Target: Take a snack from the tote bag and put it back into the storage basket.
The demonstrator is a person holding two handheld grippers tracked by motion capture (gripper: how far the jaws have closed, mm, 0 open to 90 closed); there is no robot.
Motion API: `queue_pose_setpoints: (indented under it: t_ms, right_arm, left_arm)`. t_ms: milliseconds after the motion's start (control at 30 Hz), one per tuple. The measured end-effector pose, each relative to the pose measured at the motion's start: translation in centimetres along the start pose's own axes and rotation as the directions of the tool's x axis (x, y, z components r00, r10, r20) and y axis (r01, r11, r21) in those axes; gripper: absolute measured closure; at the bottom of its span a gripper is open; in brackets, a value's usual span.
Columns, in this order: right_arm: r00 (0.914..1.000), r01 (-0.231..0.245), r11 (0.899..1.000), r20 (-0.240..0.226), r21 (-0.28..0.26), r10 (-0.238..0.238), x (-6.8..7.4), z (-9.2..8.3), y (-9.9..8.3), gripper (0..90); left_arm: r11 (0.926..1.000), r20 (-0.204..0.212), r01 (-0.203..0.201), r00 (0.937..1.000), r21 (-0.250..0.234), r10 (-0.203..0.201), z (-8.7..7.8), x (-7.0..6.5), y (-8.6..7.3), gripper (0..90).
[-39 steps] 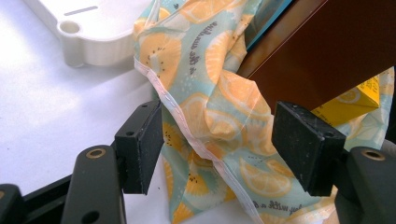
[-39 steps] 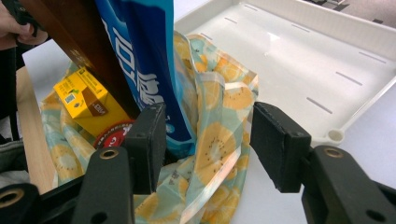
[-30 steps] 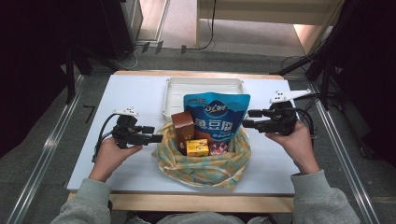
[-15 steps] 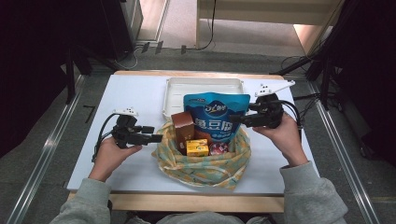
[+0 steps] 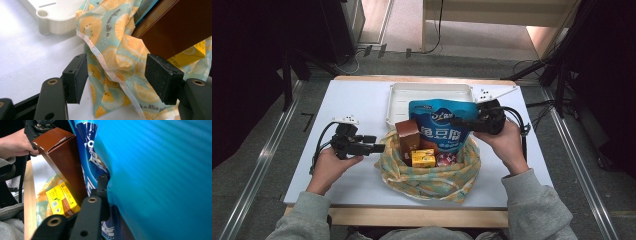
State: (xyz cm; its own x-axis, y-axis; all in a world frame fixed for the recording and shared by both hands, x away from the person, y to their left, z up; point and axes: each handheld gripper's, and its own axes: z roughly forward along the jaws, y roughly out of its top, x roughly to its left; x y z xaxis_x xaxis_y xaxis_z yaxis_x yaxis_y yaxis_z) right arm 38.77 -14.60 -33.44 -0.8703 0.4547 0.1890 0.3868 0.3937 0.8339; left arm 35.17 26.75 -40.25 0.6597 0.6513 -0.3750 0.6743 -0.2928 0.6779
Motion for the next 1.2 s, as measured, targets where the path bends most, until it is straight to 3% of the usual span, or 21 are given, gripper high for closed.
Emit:
queue_pose_setpoints:
  t_ms: [167,433,867,1200]
  right_arm:
    - [0.9998,0.01,1.0,0.017,0.003,-0.01,0.3,0.0,0.1,88.0]
    - [0.9996,-0.02,1.0,0.019,-0.022,0.021,0.1,-0.2,0.4,90.0]
    - [0.9987,-0.04,0.995,0.028,-0.086,0.042,0.9,-1.0,1.9,90.0]
    - [0.9984,-0.041,0.995,0.034,-0.096,0.044,1.3,-1.6,3.3,90.0]
  left_arm:
    - [1.0,-0.003,0.002,1.0,0.0,-0.002,0.0,0.0,0.0,36.2]
    - [1.0,-0.005,0.001,1.0,0.003,-0.001,0.1,0.0,0.0,36.6]
    - [1.0,-0.002,-0.003,1.0,-0.001,0.003,0.0,0.1,-0.1,36.7]
    - [1.0,-0.001,0.0,1.0,-0.004,0.0,0.0,0.1,0.0,36.9]
